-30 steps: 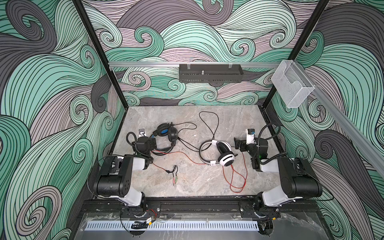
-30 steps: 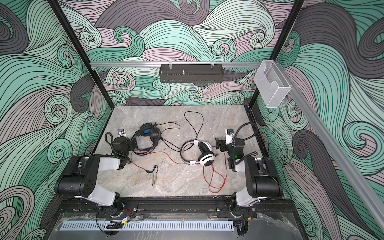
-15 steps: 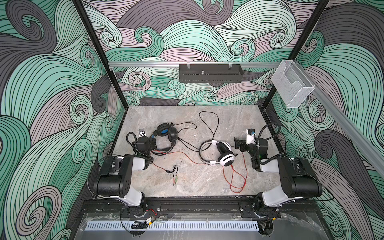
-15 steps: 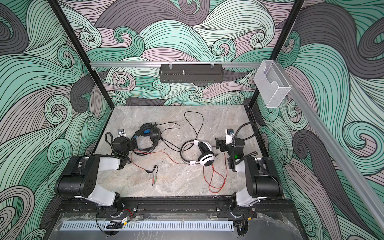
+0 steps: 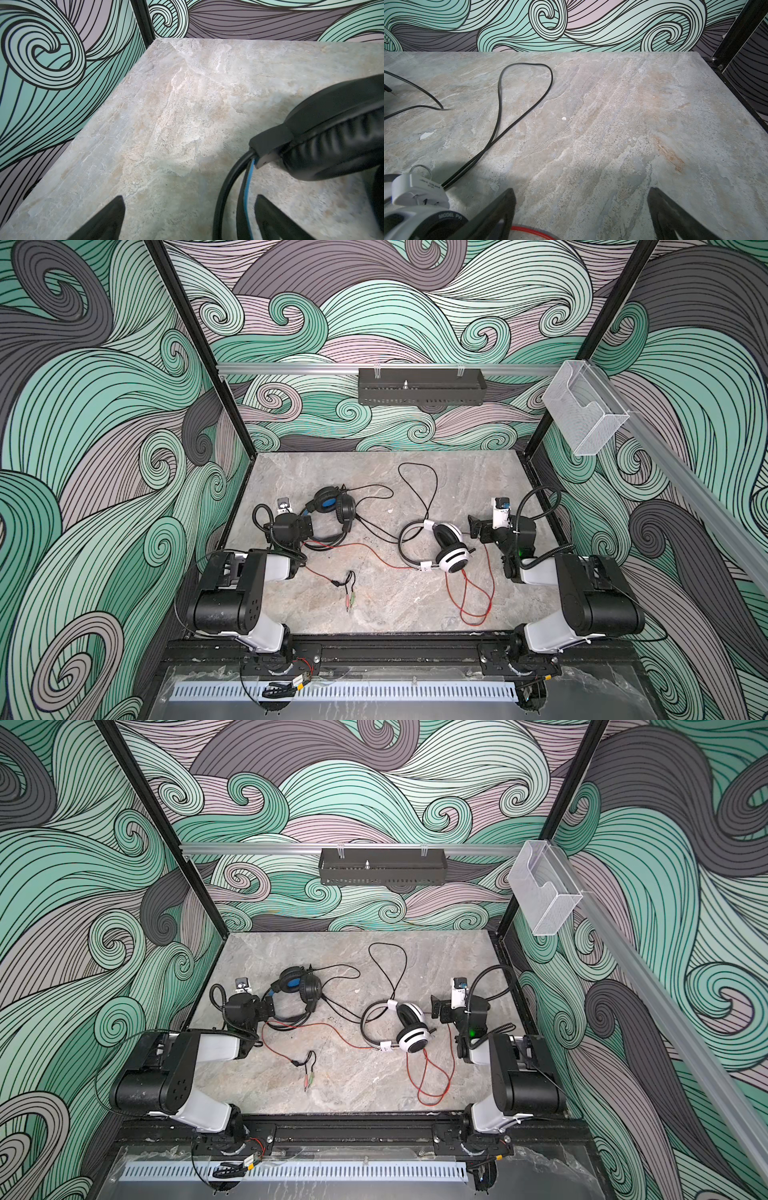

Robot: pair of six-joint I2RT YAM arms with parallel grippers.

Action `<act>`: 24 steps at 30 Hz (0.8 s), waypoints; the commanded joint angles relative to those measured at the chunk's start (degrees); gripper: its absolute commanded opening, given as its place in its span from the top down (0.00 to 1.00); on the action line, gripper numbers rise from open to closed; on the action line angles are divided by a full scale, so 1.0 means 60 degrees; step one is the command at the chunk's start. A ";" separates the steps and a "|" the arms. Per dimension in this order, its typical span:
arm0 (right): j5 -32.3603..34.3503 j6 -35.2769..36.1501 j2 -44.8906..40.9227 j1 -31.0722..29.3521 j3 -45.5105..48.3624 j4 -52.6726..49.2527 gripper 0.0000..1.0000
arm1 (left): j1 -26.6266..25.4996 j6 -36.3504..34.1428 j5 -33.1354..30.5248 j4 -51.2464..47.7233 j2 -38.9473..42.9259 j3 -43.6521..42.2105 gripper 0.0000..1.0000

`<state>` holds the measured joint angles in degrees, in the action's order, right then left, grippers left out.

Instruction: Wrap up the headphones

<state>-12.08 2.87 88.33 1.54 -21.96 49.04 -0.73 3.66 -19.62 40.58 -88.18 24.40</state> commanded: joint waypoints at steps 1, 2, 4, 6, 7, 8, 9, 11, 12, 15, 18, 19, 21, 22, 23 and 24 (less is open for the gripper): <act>-0.0123 0.0073 0.0014 0.0021 -0.0090 0.0181 0.01 | 0.0146 0.0133 0.0290 -0.0142 0.0121 0.0273 0.01; -0.0121 0.0078 0.0014 0.0009 -0.0091 0.0177 0.01 | 0.0179 0.0151 0.0380 -0.0161 0.0124 0.0290 0.01; -0.0113 0.0078 0.0028 0.0009 -0.0098 0.0170 0.01 | 0.0177 0.0152 0.0385 -0.0166 0.0122 0.0298 0.01; -0.0101 0.0078 0.0021 0.0018 -0.0120 0.0155 0.01 | 0.0188 0.0152 0.0394 -0.0175 0.0122 0.0298 0.01; -0.0114 0.0078 0.0021 0.0008 -0.0119 0.0162 0.01 | 0.0193 0.0152 0.0424 -0.0197 0.0118 0.0324 0.01; -0.0119 0.0078 0.0018 0.0020 -0.0105 0.0173 0.01 | 0.0234 0.0166 0.0531 -0.0222 0.0107 0.0340 0.01; -0.0109 0.0078 0.0002 0.0014 -0.0091 0.0163 0.01 | 0.0254 0.0171 0.0571 -0.0255 0.0121 0.0335 0.01; -0.0101 0.0054 0.0010 0.0014 -0.0105 0.0170 0.01 | 0.0250 0.0180 0.0560 -0.0257 0.0130 0.0331 0.01; -0.0123 0.0046 0.0027 0.0030 -0.0100 0.0168 0.01 | 0.0254 0.0168 0.0563 -0.0252 0.0107 0.0341 0.01; 0.0011 0.0020 0.0028 0.0017 -0.0159 0.0110 0.01 | 0.0254 0.0180 0.0567 -0.0272 0.0107 0.0357 0.01; 0.0979 -0.0142 0.0031 -0.0137 -0.0280 -0.0155 0.01 | 0.0254 0.0179 0.0567 -0.0270 0.0107 0.0357 0.01; 0.0985 -0.0142 0.0036 -0.0151 -0.0281 -0.0141 0.01 | 0.0254 0.0173 0.0563 -0.0274 0.0107 0.0357 0.01; 0.0987 -0.0131 0.0028 -0.0147 -0.0274 -0.0150 0.01 | 0.0255 0.0179 0.0570 -0.0258 0.0134 0.0327 0.01; 0.0987 -0.0128 0.0019 -0.0159 -0.0256 -0.0131 0.01 | 0.0258 0.0179 0.0573 -0.0222 0.0124 0.0327 0.02; 0.1180 -0.0148 -0.0003 -0.0196 -0.0237 -0.0119 0.01 | 0.0247 0.0181 0.0571 -0.0215 0.0150 0.0305 0.02; 0.1627 -0.0223 -0.0019 -0.0261 -0.0235 -0.0145 0.01 | 0.0256 0.0169 0.0565 -0.0193 0.0157 0.0283 0.02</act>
<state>-6.96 2.52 88.36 0.93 -22.61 48.47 0.36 3.75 -16.86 39.48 -88.16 24.73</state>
